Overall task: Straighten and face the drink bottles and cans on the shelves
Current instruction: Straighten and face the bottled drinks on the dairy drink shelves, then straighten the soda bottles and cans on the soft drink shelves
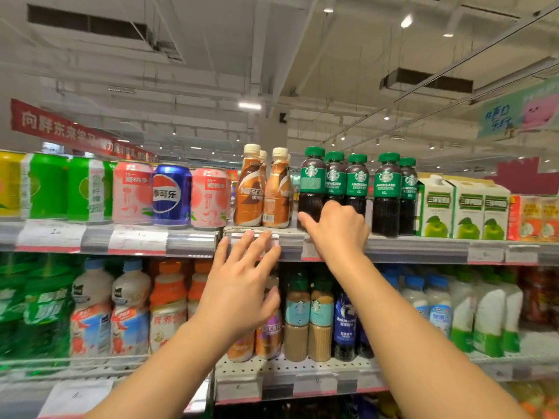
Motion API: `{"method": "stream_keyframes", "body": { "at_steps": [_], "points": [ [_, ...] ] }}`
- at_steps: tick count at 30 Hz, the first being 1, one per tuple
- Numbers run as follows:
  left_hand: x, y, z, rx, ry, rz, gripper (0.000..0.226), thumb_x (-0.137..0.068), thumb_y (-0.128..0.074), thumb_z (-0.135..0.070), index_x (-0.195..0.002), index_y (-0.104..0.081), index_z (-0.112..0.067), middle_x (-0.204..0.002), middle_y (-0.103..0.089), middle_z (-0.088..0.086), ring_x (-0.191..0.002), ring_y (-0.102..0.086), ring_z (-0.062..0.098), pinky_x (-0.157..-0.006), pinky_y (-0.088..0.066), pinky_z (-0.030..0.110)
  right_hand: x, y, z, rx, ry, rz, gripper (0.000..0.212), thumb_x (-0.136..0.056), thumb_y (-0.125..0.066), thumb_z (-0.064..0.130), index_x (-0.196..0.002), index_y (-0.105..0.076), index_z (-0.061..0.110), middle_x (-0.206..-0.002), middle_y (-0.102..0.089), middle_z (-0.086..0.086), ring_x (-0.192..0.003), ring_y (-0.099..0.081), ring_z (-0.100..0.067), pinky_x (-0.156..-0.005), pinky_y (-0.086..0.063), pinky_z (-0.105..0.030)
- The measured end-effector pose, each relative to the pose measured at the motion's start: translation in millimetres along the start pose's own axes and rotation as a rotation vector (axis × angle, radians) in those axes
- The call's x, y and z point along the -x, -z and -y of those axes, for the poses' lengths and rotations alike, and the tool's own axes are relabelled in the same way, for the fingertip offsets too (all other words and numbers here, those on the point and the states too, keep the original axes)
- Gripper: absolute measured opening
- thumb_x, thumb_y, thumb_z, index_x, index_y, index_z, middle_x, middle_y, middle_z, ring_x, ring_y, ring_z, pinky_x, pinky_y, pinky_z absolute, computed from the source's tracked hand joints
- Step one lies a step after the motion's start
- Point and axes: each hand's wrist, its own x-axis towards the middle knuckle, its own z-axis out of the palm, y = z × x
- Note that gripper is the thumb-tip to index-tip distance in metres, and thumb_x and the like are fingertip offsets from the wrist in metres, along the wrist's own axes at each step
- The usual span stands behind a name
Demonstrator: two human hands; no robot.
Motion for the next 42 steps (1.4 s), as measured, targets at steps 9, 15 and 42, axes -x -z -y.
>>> {"method": "stream_keyframes", "body": {
  "at_steps": [9,15,42],
  "points": [
    [24.3,-5.1,6.2,0.117,-0.058,0.03,0.063,-0.091,-0.051,-0.048,-0.149,-0.04,-0.028,-0.169,-0.012,0.004,-0.156,-0.003,0.028,-0.123,-0.009,0.06,28.1,-16.0,-4.9,-0.028,0.071,-0.05,0.045,-0.094,-0.058,0.045,-0.121,-0.065,0.01,-0.11,-0.07,-0.013,-0.105,-0.059,-0.039,-0.082,-0.052,-0.044],
    [85.0,-6.5,10.9,0.238,-0.038,0.09,0.05,-0.091,-0.051,-0.047,-0.138,-0.053,-0.03,-0.166,-0.025,0.003,-0.153,-0.018,0.026,-0.123,-0.02,0.052,93.4,-22.1,-8.3,-0.145,0.289,-0.076,0.035,-0.084,-0.061,0.035,-0.11,-0.067,0.012,-0.112,-0.066,-0.01,-0.104,-0.055,-0.037,-0.087,-0.05,-0.048],
    [338.1,148.8,68.6,0.15,0.521,0.509,0.047,-0.1,-0.049,-0.047,-0.144,-0.05,-0.031,-0.14,-0.058,-0.011,-0.127,-0.053,0.011,-0.103,-0.048,0.035,308.8,29.2,97.5,-0.769,0.618,0.721,0.02,-0.093,-0.066,0.043,-0.11,-0.068,0.033,-0.099,-0.069,0.018,-0.092,-0.064,-0.001,-0.085,-0.057,-0.033]
  ]
}}
